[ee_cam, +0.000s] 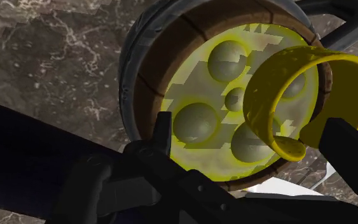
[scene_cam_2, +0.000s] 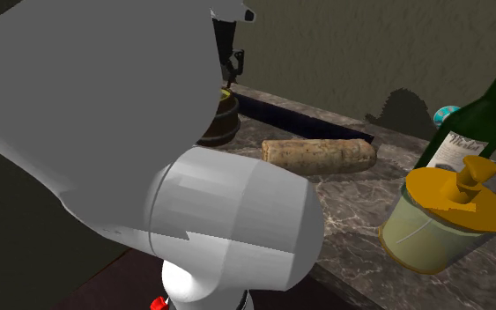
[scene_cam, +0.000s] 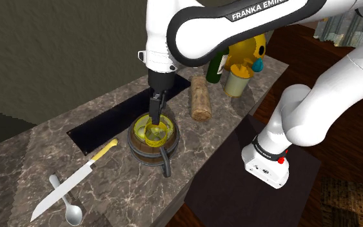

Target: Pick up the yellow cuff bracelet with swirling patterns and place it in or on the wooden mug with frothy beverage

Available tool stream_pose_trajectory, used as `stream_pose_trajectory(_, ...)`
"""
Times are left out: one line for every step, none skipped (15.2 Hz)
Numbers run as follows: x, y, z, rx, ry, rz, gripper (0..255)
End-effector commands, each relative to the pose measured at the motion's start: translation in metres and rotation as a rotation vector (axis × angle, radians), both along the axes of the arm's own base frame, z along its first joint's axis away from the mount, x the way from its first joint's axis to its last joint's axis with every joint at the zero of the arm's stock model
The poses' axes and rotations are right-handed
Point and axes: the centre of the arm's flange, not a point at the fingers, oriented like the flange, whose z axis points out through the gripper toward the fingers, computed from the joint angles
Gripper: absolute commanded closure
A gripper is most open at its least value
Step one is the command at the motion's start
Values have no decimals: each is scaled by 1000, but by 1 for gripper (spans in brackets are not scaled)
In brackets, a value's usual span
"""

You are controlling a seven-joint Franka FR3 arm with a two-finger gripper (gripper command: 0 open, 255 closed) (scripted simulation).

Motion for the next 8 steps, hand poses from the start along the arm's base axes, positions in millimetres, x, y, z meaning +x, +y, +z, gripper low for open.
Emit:
stream_pose_trajectory(2, -2, 24, -1, 1, 0, 0)
stream_pose_trajectory(3, -4, 34, -1, 1, 0, 0)
stream_pose_trajectory(3, -4, 34, -1, 1, 0, 0)
stream_pose_trajectory(3, -4, 34, -1, 1, 0, 0)
stream_pose_trajectory(3, -4, 34, -1, 1, 0, 0)
stream_pose_trajectory(3, -4, 34, -1, 1, 0, 0)
stream_pose_trajectory(3, -4, 34, -1, 1, 0, 0)
stream_pose_trajectory(3, -4, 34, -1, 1, 0, 0)
